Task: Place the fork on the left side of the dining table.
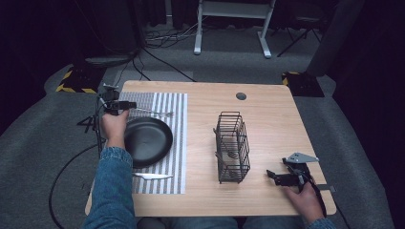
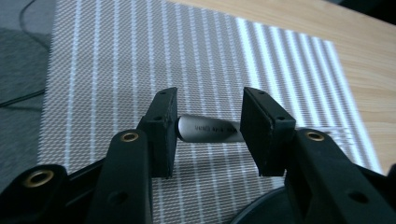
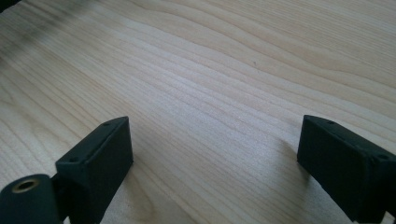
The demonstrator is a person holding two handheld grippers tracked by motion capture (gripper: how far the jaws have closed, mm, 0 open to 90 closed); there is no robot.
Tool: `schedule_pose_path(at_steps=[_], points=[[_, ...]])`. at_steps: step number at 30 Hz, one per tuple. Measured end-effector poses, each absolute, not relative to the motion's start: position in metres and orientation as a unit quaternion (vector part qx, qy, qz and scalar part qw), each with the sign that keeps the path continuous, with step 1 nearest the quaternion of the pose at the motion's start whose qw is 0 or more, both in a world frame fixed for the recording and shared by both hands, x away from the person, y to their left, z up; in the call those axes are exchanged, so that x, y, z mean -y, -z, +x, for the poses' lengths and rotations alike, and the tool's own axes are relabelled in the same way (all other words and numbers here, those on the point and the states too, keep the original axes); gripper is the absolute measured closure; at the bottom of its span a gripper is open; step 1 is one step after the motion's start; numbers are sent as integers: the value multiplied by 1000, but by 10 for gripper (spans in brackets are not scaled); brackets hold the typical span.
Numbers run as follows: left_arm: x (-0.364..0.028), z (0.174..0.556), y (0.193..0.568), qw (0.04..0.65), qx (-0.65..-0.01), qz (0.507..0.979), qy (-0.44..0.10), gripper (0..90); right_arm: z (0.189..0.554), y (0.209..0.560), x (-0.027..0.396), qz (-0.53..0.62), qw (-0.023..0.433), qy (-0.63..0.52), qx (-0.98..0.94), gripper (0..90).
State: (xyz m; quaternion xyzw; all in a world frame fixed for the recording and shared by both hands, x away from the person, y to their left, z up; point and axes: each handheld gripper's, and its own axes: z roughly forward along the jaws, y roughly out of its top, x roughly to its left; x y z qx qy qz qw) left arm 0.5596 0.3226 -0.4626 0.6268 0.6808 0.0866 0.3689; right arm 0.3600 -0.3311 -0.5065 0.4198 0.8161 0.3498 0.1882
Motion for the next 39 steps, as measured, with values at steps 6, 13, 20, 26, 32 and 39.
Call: schedule_pose_path(at_steps=[6, 13, 20, 26, 32, 39], points=[[-328, 558, 465, 369, -698, 608, -82, 557, 360, 507, 331, 420, 188, -350, -816, 103], [-329, 554, 459, 384, -696, 600, -88, 542, 360, 507, 331, 420, 188, -350, -816, 103], [-327, 545, 443, 394, -675, 613, -111, 536, 360, 507, 331, 420, 188, -350, -816, 103], [-329, 526, 423, 408, -653, 625, -130, 533, 360, 507, 331, 420, 188, -350, -816, 103], [-332, 499, 400, 426, -626, 636, -151, 531, 360, 506, 331, 420, 187, -350, -816, 104], [-337, 463, 375, 441, -585, 659, -169, 520, 360, 506, 331, 420, 187, -350, -816, 104]])
